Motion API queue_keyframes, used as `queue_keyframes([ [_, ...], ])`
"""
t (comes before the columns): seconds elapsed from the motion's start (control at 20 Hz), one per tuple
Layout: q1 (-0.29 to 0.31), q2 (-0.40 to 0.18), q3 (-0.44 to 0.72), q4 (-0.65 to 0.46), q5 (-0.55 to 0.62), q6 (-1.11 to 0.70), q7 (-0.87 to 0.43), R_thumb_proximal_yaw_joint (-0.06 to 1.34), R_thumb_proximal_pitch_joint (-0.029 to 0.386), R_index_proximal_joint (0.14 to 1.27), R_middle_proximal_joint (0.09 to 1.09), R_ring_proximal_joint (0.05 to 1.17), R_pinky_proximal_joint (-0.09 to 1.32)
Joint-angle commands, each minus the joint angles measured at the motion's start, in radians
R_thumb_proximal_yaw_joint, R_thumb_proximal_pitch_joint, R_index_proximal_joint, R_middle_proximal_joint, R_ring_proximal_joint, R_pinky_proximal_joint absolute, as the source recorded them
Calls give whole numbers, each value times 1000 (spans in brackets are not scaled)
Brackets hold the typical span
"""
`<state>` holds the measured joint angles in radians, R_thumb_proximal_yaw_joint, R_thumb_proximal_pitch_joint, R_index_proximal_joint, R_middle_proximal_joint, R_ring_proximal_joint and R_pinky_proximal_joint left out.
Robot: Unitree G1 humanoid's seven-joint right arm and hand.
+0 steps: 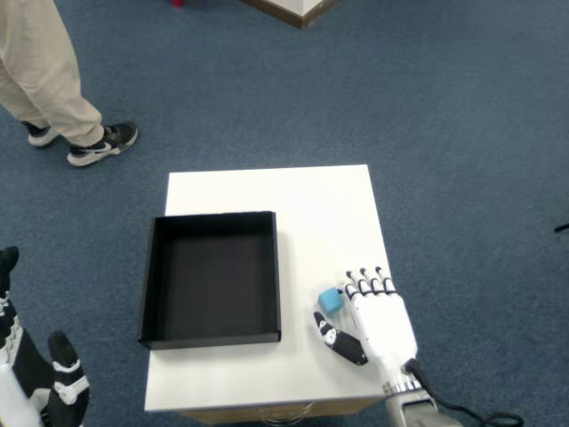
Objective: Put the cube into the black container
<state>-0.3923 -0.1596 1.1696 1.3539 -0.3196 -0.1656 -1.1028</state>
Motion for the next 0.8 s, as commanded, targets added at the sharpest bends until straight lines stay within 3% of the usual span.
queue_keyframes([
  [0.05, -42, -7, 2, -50, 27, 20, -81, 327, 114, 596, 252, 195, 61],
  [0.3, -48, -7, 29, -86, 49, 48, -134, 346, 135, 624, 255, 188, 37],
  [0.8, -61, -6, 75, -14, 87, 29, -122, 386, 166, 711, 288, 211, 60],
])
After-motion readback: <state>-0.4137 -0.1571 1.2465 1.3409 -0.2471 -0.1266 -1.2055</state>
